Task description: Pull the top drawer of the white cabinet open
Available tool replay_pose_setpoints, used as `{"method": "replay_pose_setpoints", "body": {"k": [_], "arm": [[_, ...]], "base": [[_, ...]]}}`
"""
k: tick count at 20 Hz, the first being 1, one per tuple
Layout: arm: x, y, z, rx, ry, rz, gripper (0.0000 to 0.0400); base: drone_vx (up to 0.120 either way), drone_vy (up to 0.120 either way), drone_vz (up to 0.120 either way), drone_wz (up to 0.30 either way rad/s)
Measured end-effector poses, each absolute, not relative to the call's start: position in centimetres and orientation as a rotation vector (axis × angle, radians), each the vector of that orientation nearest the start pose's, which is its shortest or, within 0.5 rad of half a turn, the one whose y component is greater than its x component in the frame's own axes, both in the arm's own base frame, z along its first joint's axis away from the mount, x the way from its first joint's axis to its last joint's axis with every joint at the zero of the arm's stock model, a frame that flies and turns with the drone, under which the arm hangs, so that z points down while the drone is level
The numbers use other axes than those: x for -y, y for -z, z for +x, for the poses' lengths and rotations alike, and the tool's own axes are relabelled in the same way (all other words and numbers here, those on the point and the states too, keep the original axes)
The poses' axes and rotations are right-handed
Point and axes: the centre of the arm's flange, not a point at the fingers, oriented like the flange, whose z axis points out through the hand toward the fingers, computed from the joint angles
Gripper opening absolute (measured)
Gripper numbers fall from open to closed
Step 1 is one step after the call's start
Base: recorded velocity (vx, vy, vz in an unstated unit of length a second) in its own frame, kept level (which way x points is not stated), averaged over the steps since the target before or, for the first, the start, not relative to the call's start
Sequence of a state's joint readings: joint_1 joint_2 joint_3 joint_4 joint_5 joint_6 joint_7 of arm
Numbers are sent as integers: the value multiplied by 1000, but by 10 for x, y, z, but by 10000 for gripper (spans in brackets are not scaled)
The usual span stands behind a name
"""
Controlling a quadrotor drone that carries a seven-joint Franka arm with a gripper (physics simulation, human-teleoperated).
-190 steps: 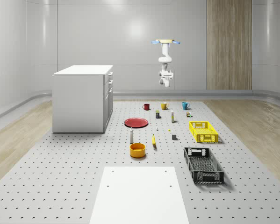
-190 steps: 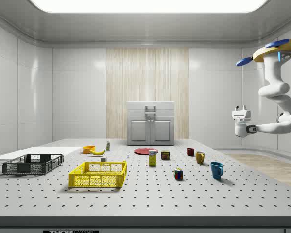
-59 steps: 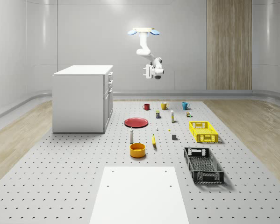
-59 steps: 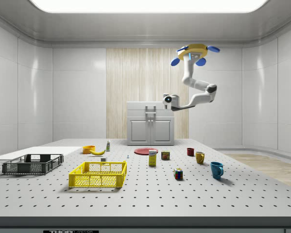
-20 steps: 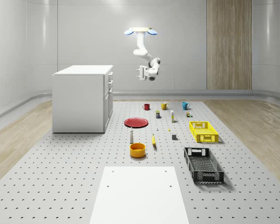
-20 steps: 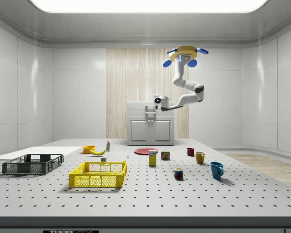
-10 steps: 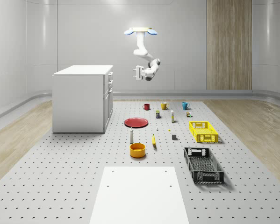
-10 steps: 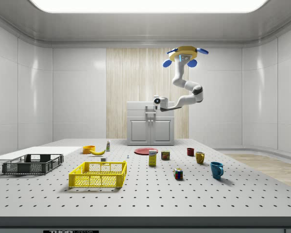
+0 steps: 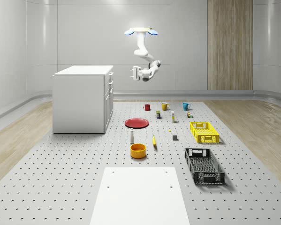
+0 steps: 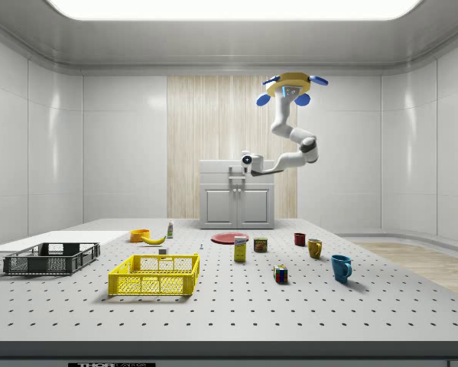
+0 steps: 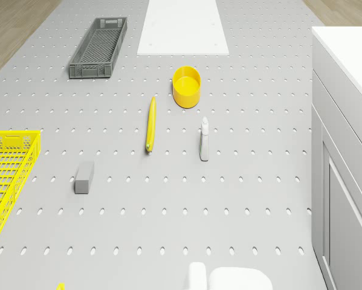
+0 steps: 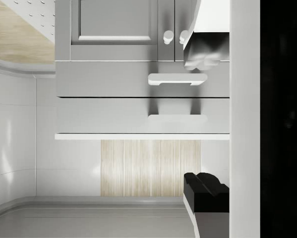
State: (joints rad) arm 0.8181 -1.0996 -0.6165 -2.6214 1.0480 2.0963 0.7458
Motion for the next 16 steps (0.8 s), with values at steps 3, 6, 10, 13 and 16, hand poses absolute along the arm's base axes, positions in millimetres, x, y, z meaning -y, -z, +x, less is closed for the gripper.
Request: {"method": "replay_pose_setpoints", "body": {"k": [3, 6, 10, 13, 16], "arm": [[-61, -591, 306, -612, -613, -1483, 305], [-75, -591, 306, -612, -613, -1483, 305], [-96, -591, 306, -612, -613, -1483, 305], [-112, -592, 306, -611, -613, -1483, 305], [-127, -592, 306, -611, -613, -1483, 305]], "base": [[0, 0, 0, 0], [0, 0, 0, 0], [0, 0, 0, 0], [0, 0, 0, 0], [0, 0, 0, 0]]}}
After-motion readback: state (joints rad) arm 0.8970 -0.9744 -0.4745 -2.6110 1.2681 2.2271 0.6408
